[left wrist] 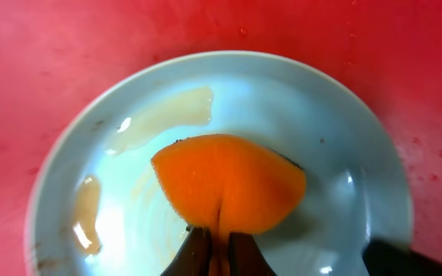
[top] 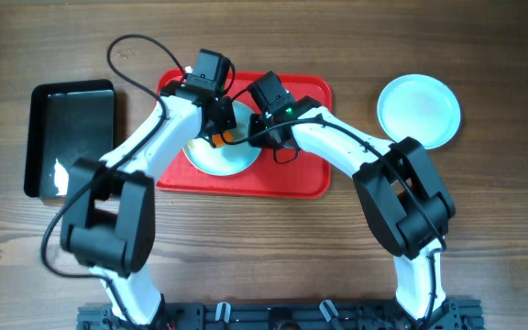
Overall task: Clean dirty plates on tray and stack at the side
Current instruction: 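Scrub the last plate with the sponge in the left gripper, then lift the last plate with the right gripper and stack it right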
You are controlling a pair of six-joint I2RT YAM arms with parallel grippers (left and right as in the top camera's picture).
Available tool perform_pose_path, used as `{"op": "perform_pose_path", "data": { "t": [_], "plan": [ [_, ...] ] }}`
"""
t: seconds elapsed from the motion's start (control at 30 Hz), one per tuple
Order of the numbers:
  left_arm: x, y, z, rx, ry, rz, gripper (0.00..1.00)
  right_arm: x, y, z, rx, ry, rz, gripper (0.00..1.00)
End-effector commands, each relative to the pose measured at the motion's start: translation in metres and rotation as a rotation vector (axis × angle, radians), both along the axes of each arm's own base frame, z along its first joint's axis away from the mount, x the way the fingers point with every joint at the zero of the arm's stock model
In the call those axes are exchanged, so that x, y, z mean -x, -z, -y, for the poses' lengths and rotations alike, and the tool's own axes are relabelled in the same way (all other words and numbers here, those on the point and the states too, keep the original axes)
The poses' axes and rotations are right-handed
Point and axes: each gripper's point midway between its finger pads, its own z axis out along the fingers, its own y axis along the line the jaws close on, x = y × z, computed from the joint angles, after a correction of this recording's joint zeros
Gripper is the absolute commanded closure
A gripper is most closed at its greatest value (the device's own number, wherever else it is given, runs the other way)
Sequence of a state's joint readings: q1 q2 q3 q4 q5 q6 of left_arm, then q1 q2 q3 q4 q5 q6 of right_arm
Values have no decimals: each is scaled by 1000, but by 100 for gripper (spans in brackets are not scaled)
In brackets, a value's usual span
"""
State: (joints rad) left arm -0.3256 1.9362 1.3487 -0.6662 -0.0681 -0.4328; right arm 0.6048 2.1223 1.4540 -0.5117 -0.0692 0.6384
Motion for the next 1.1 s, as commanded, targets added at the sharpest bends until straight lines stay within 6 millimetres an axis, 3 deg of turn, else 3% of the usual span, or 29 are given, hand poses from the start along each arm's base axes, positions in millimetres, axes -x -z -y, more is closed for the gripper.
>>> {"op": "perform_pose_path", "data": {
  "t": [0.0, 0.13, 0.3, 0.47, 0.6, 0.73, 0.87, 0.97, 1.07],
  "plan": [
    [-5, 23, 7, 16, 7, -28, 96, -2, 8, 11, 49, 12, 0, 96],
    [-8, 35, -8, -65, 16, -29, 96, -2, 8, 11, 49, 12, -1, 96],
    [-2, 43, -61, -222, -76, -78, 96, -1, 9, 11, 53, 6, -2, 96],
    [15, 35, -128, -424, -181, -147, 96, -1, 9, 12, 58, -9, 3, 96],
    [20, 29, -144, -447, -214, -162, 96, -2, 8, 11, 56, -9, 7, 96],
    [12, -5, -141, -391, -334, -53, 96, -3, 8, 12, 63, -9, 13, 96],
    [7, -61, -136, -304, -387, 88, 96, -4, 7, 13, 73, -33, 25, 96],
    [14, -105, -138, -271, -403, 178, 96, -9, 2, 11, 80, -63, 48, 96],
    [29, -135, -138, -240, -406, 221, 96, -17, -16, 11, 112, -104, 90, 96]
  ]
}}
